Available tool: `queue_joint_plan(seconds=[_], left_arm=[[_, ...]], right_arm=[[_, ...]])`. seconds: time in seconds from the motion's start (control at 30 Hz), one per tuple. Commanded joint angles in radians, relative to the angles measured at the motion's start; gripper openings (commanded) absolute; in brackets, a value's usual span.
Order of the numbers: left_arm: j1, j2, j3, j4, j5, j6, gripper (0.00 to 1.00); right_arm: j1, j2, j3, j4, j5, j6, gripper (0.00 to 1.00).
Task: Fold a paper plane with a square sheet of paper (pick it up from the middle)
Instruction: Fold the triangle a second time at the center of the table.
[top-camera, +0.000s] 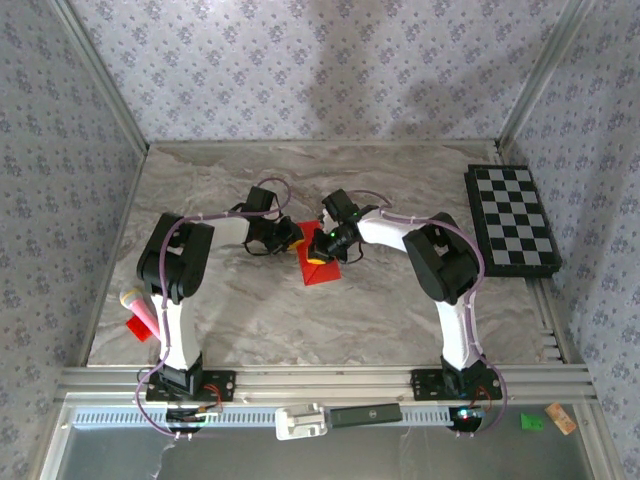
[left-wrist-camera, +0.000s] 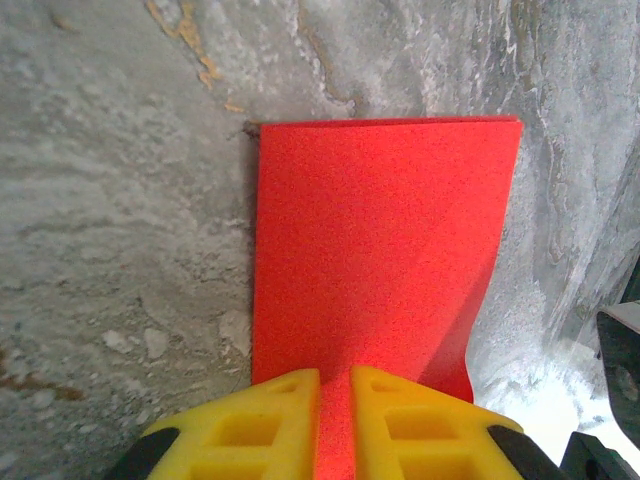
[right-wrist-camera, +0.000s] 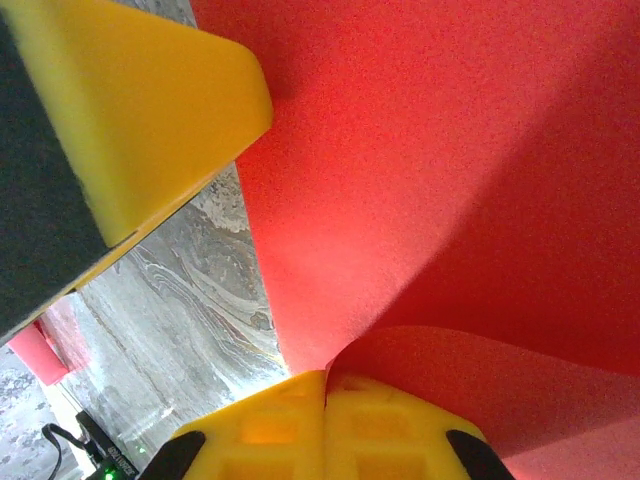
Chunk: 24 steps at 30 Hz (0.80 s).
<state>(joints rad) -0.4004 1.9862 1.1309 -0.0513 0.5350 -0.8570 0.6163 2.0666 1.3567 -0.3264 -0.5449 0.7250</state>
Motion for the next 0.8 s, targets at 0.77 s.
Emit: queue_joint_plan(seconds=[0.77], left_arm=[[-0.014, 0.041, -0.016, -0.047, -0.011, -0.002, 0.16]], right_arm=[[0.009, 0.037, 0.036, 0.004, -0.024, -0.012, 0.03]])
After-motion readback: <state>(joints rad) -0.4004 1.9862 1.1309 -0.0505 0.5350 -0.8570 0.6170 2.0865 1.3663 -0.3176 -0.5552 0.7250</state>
